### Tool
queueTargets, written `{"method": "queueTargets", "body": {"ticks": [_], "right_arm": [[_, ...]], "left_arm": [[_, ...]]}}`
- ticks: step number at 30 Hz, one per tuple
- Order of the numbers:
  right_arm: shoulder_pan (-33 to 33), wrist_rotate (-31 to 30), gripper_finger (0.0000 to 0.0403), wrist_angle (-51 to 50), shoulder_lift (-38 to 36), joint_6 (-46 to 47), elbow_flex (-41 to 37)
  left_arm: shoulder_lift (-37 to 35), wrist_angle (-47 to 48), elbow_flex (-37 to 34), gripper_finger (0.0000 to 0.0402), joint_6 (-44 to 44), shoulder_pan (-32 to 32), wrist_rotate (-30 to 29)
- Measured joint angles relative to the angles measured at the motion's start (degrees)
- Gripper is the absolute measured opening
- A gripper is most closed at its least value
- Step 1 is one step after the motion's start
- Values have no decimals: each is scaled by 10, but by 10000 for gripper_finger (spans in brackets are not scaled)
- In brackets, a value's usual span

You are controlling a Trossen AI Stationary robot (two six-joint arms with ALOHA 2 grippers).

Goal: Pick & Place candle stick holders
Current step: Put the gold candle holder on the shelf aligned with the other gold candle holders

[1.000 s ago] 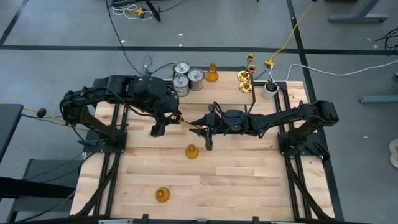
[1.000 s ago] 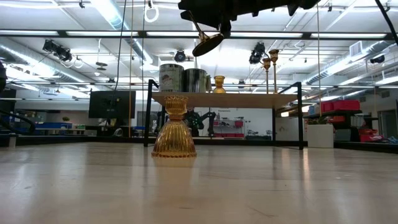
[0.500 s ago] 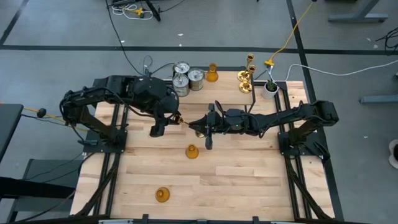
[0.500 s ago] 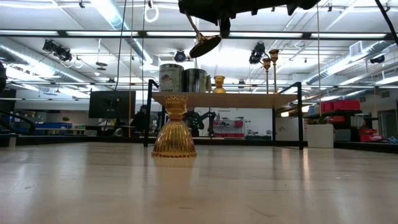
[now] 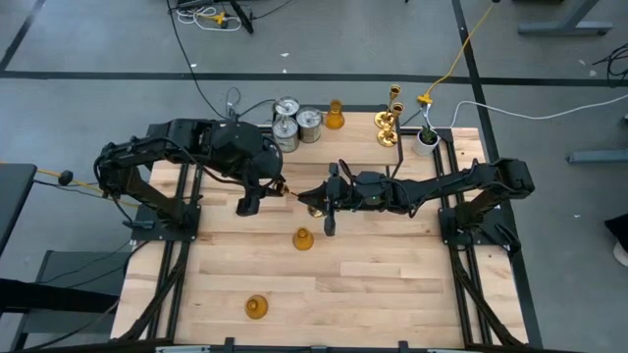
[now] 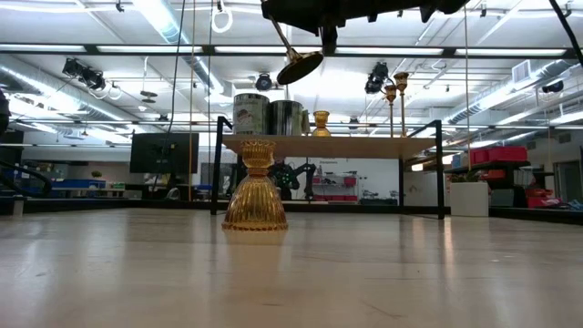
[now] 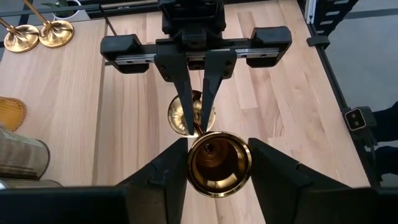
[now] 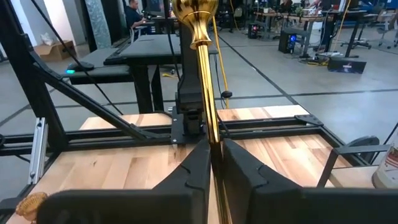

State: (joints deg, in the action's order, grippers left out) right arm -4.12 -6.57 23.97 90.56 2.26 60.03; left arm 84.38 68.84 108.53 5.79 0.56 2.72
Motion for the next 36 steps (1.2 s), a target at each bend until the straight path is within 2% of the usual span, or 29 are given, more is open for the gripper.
{"method": "queueTargets", "body": {"ticks": [7, 12, 19, 30, 36], "right_arm": [[0, 2, 8, 0, 0, -4, 0], [0, 2, 6, 0, 0, -2, 0], [0, 1, 7, 1, 0, -1, 0], [0, -2, 65, 14, 0, 2, 0], [2, 33, 123, 29, 0, 5, 0]], "left_arm": [[0, -1, 0, 163, -2, 0, 1], [0, -2, 0, 169, -2, 0, 0], [0, -1, 0, 155, -1, 0, 0], [0, -4, 0, 155, 10, 0, -11], [0, -14, 0, 155, 14, 0, -10]]}}
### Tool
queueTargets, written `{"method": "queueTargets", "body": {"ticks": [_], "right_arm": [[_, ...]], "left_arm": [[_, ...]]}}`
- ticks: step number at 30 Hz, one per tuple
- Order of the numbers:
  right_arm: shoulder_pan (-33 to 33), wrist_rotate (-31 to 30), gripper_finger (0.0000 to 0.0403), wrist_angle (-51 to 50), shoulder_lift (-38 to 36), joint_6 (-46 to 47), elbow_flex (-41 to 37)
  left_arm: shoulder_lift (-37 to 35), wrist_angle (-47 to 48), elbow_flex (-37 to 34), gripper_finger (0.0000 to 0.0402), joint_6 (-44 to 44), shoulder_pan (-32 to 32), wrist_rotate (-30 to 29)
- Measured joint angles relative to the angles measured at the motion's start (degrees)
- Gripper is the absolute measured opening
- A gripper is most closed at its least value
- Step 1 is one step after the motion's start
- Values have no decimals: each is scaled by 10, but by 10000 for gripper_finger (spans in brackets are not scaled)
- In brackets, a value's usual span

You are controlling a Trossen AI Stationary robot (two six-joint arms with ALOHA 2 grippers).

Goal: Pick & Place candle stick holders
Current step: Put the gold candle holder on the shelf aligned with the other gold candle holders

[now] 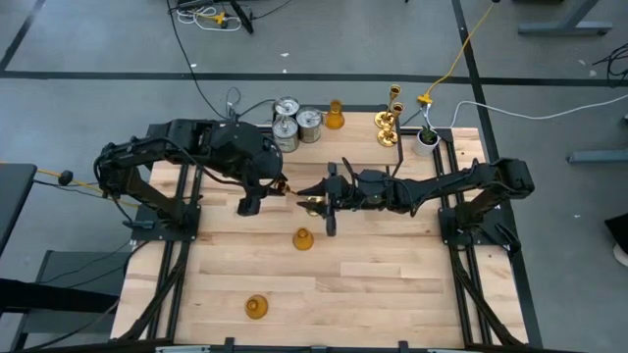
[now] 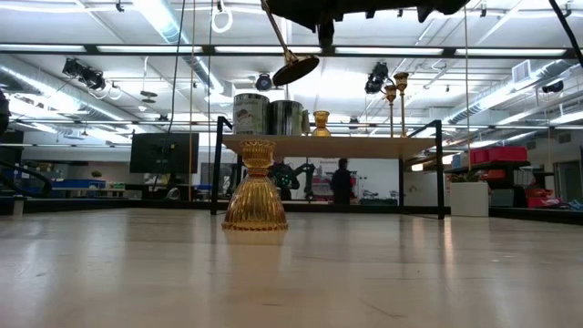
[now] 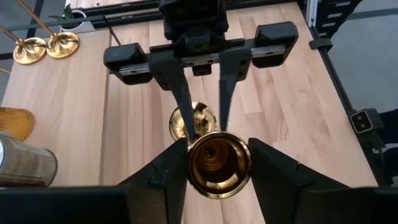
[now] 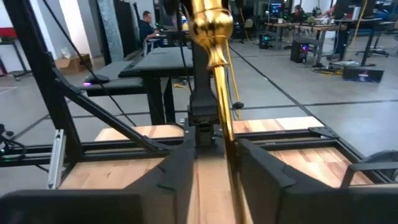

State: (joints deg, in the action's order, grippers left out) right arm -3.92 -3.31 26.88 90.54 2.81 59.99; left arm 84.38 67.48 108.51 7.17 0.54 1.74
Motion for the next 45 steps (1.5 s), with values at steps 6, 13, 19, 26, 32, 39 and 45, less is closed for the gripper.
{"method": "queueTargets", "body": {"ticks": [6, 13, 19, 26, 32, 39, 45], "right_arm": [[2, -7, 187, -4, 0, 2, 0], [10, -12, 207, -9, 0, 17, 0], [11, -12, 173, -10, 0, 17, 0], [11, -12, 121, -11, 0, 17, 0], [11, -12, 81, -11, 0, 17, 0], [11, -11, 41, -12, 0, 14, 0], [11, -7, 32, -12, 0, 6, 0]], "left_arm": [[0, -9, 0, 155, 2, 0, -4], [0, -27, 0, 155, 2, 0, -2], [0, -21, 0, 155, 1, 0, 0], [0, -20, 0, 155, 0, 0, 0], [0, -12, 0, 154, 0, 0, 0], [0, -11, 0, 154, -1, 0, 2], [0, -11, 0, 154, -1, 0, 4]]}}
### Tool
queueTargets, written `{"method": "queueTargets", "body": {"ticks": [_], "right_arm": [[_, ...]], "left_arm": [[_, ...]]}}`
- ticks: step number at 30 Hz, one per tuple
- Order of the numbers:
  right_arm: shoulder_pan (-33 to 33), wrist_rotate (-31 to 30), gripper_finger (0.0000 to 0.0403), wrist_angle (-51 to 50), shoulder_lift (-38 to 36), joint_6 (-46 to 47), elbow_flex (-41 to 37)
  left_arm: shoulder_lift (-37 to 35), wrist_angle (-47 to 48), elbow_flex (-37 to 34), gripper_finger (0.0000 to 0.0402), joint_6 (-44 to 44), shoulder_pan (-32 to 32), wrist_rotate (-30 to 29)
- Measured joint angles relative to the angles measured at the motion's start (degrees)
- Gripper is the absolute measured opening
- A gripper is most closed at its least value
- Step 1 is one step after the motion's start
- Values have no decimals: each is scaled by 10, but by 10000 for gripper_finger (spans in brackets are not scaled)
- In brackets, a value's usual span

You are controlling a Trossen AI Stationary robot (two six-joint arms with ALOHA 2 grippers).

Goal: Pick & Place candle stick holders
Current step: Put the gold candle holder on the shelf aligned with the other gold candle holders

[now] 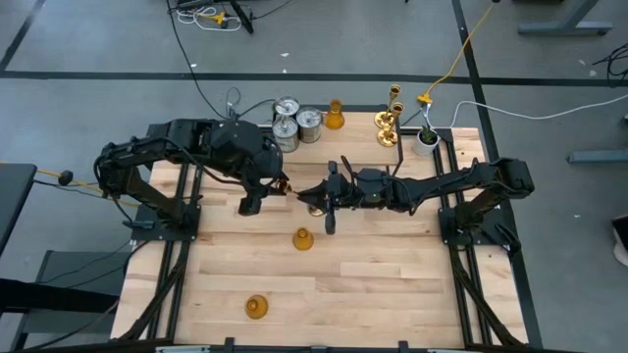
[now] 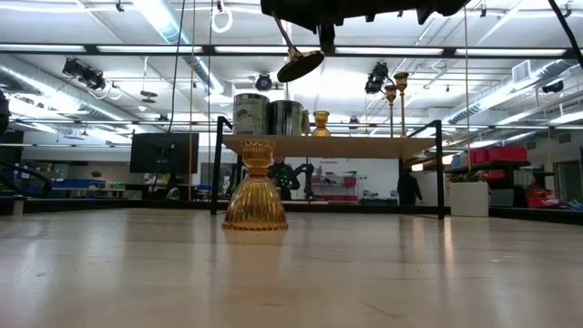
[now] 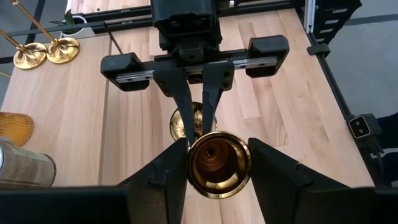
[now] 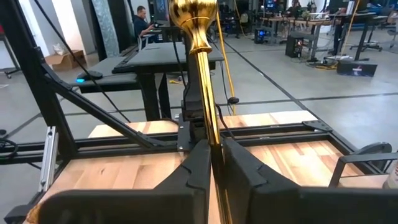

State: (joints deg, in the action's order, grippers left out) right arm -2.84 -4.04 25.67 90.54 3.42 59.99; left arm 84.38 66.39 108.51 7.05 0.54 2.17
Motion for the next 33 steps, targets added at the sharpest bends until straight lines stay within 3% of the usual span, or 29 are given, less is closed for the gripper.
{"method": "queueTargets", "body": {"ticks": [18, 33], "right_arm": [[1, 6, 6, -9, -17, -14, 0], [3, -68, 5, -61, -84, -43, 1]], "left_arm": [[0, -5, 0, 189, 3, 0, -9], [-5, -77, 0, 192, 1, 0, -34]]}}
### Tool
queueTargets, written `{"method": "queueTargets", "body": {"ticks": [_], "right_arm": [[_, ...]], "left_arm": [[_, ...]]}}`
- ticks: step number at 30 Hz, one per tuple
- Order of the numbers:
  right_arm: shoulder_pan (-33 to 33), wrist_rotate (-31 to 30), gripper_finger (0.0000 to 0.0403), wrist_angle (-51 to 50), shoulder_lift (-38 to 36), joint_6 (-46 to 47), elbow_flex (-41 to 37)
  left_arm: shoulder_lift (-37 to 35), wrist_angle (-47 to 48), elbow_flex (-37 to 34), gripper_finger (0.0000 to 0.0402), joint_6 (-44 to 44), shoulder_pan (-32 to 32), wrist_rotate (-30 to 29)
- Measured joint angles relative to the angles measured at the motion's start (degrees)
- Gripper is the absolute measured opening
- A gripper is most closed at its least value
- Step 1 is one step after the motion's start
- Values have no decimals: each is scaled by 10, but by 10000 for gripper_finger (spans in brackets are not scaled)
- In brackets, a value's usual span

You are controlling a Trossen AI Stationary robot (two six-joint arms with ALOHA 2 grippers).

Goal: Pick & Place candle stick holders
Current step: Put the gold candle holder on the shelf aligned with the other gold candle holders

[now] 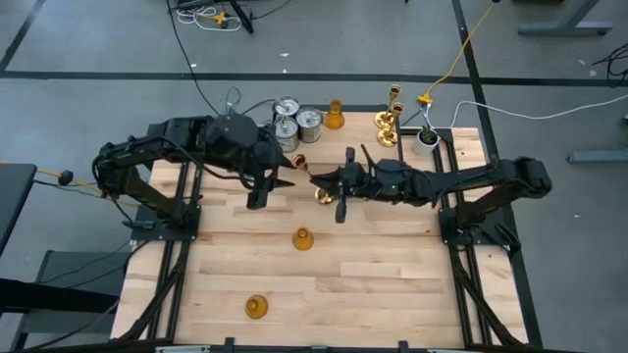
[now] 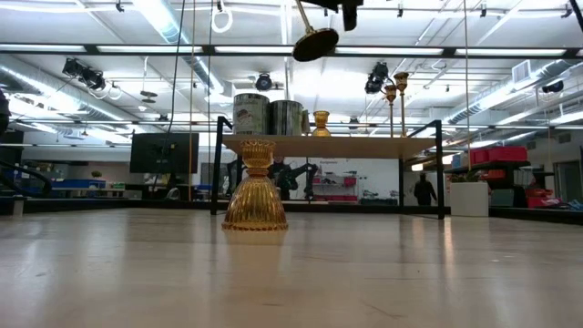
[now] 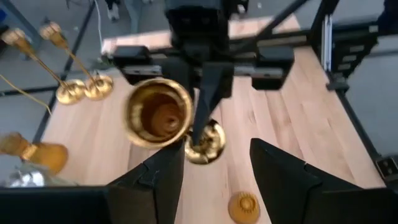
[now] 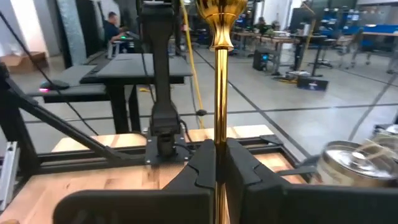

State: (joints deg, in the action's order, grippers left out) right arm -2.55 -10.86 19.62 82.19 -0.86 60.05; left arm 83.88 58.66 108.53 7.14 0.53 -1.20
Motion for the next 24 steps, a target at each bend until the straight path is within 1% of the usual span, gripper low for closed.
{"method": "queueTargets", "body": {"ticks": [6, 18, 24], "right_arm": [[0, -52, 5, -34, -33, -14, 0], [0, -154, 5, -33, -103, -57, 0], [0, -207, 5, -79, -135, -70, 0]], "left_arm": [[-12, -33, 0, 192, 0, 0, -2], [-25, -44, 0, 192, -1, 0, -13], [-25, -44, 0, 192, -1, 0, -13]]}}
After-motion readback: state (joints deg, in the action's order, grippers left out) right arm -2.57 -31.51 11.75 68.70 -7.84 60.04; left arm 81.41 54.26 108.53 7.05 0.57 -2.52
